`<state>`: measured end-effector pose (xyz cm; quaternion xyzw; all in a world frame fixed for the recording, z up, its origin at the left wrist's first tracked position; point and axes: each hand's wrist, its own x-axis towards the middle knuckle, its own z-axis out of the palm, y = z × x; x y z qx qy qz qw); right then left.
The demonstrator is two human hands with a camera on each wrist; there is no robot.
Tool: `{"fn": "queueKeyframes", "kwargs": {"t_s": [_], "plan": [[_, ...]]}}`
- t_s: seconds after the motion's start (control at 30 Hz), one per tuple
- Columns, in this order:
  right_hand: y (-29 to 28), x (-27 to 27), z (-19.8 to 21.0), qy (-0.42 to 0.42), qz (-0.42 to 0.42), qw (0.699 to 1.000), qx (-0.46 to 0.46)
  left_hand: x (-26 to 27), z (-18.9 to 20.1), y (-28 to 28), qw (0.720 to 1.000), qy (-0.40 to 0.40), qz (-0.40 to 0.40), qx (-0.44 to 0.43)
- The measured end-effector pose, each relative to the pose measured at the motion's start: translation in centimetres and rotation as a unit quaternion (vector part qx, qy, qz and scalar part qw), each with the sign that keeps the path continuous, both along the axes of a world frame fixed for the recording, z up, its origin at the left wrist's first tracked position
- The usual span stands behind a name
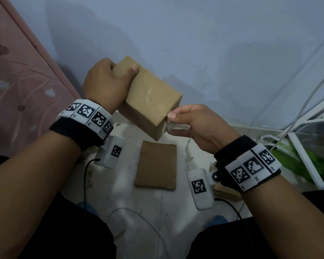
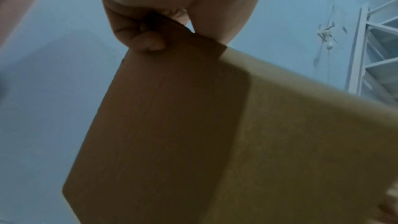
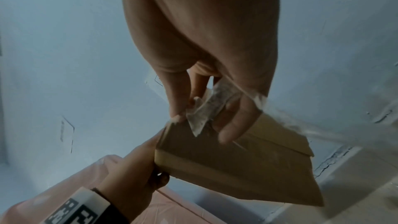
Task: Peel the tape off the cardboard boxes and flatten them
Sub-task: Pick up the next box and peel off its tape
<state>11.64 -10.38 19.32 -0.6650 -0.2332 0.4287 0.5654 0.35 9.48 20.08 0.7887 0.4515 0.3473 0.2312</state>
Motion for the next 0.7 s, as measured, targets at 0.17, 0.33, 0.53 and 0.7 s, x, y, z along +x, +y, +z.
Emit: {"fn": "queueKeyframes", "kwargs": {"t_s": [0.17,0.33,0.53,0.7], "plan": [[0.0,-0.5,0.1,-0.027,-0.002,0.998,0.052,-0.1,-0.9,0.6,0.998,0.055,-0.031,-0.015],[-0.1,-0.4,0.0,-0.128,-0.061,0.988,0.055,0.1,-1.0,-0.7,0.972,0.172,-0.152,-0.055],[0.0,0.0,-0.1,-0.272,-0.084,0.956,0.069,0.5,-0.8,-2.0,0.946,0.137,-0.216,-0.197],[0.6,-0.8,-1.0,-0.422,-0.065,0.903,0.054,1.4,-0.1,-3.9,0.944,0.123,-0.209,-0.226]]}}
